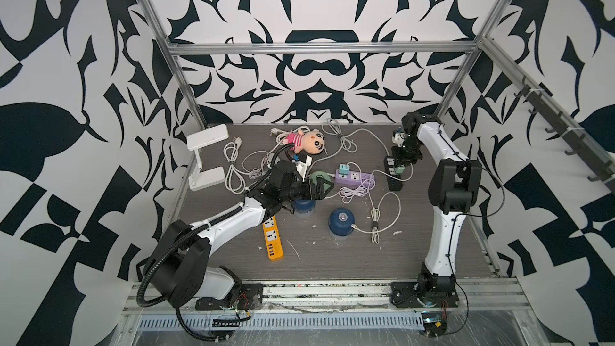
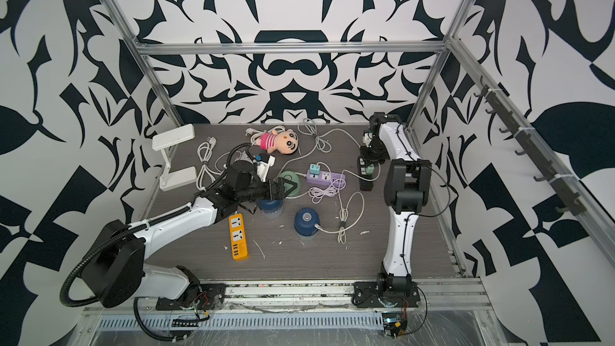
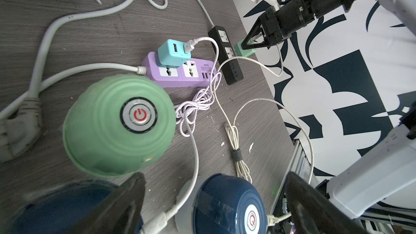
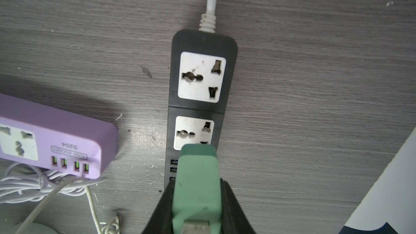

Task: Charge the cordless meat grinders
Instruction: Insert the plug into the socket.

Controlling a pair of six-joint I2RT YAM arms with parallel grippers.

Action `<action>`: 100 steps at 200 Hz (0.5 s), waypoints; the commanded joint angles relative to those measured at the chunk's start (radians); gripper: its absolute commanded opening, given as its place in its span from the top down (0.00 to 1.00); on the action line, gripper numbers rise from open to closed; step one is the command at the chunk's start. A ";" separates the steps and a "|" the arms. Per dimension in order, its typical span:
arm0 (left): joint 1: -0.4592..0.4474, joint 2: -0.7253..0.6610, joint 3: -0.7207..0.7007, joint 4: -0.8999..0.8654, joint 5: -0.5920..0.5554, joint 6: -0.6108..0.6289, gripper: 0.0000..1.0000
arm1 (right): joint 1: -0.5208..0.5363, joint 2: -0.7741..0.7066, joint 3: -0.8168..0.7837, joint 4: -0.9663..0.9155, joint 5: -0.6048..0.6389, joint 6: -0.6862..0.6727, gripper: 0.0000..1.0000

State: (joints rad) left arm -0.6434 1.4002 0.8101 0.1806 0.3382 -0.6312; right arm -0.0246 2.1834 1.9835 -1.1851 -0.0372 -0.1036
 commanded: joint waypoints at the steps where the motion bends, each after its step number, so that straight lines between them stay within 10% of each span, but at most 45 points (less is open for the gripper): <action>1: 0.005 0.005 -0.015 0.013 0.015 0.010 0.01 | -0.006 -0.001 0.040 -0.001 -0.012 -0.008 1.00; 100: 0.005 -0.007 -0.026 0.002 0.014 0.014 0.01 | -0.011 0.047 0.088 0.011 -0.004 0.030 1.00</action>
State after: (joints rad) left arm -0.6434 1.4010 0.8089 0.1802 0.3408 -0.6312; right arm -0.0322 2.2265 2.0338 -1.1782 -0.0425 -0.0929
